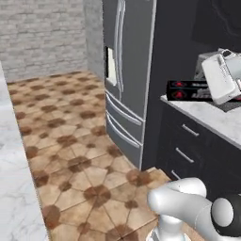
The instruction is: Retrieve the tupperware and aluminum foil from the cabinet and place them on the dining counter near the plate with cucumber and broccoli to prepare for storing leftovers.
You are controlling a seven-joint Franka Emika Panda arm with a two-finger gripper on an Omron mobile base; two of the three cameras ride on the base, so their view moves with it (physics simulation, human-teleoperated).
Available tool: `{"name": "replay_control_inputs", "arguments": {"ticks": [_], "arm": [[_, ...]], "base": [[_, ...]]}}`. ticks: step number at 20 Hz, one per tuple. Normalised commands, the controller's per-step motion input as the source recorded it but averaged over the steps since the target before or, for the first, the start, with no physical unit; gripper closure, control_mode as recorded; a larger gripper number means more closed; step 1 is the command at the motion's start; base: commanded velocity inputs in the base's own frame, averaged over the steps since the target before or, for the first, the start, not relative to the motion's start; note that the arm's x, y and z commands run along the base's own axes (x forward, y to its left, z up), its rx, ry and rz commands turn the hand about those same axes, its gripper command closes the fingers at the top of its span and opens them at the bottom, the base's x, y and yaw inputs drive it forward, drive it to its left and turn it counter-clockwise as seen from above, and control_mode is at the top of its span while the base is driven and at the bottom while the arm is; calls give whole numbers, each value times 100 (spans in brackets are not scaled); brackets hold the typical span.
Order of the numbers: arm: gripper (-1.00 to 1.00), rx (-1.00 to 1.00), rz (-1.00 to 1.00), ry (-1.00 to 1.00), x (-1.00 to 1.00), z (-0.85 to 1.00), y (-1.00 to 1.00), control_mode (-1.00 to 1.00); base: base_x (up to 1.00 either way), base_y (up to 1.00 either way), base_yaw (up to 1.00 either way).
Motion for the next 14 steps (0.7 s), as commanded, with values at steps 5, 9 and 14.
{"name": "replay_control_inputs", "arguments": {"ticks": [5,9,14], "arm": [[100,0,0,0,0,0,0,100],[100,0,0,0,0,0,0,100],[100,0,0,0,0,0,0,100]], "base": [[81,20,64],[57,14,64],[-3,0,59]]}}
